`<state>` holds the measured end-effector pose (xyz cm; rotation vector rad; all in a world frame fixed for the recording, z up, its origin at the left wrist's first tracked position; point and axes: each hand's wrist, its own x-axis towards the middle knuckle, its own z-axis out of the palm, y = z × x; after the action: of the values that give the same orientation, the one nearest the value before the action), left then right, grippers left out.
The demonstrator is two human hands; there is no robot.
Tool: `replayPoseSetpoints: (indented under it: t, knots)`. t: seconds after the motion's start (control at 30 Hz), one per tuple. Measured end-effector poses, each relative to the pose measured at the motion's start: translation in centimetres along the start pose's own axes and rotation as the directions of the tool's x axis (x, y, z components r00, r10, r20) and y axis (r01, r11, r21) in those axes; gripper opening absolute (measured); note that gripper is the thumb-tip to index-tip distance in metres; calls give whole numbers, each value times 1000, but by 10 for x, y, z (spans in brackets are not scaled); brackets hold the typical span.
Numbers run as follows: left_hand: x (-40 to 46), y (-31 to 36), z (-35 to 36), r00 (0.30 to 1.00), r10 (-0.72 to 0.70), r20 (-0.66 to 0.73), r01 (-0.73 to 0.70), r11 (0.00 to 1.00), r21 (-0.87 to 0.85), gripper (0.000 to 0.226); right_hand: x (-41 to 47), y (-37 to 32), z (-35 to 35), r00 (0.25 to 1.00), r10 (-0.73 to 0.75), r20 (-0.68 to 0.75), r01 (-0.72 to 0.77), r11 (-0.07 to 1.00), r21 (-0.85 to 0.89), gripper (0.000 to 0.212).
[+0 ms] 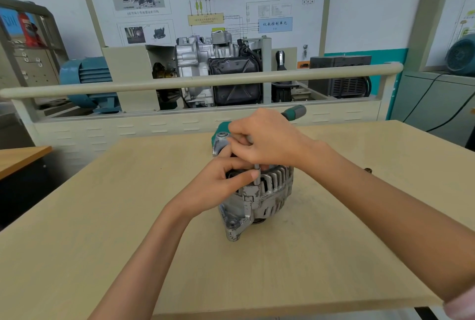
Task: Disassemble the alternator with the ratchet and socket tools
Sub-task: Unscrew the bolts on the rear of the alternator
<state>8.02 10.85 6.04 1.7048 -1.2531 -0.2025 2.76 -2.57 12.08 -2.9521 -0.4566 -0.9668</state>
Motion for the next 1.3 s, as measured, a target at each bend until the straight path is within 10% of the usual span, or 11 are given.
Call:
replayPoseSetpoints:
  t: [0.3,0.57,0.83,1.3]
  knots:
    - [0,-3,-1,999,32,-8,-33,997,-65,25,-2,-8,-3,997,76,25,-75,997,-34,42]
    - [3,-3,6,995,32,-100,-35,999,-23,12,6,-32,12,856,502,-119,-504,763,-405,40]
    - [3,-6,4,995,29,-100,-33,998,-48,20,1,-25,6,951,279,-132,-308,883,-355,34]
    - [2,-10,-2,1000,2,2,-2,988,-152,15,9,-1,11,992,-93,-86,113,956,272,52]
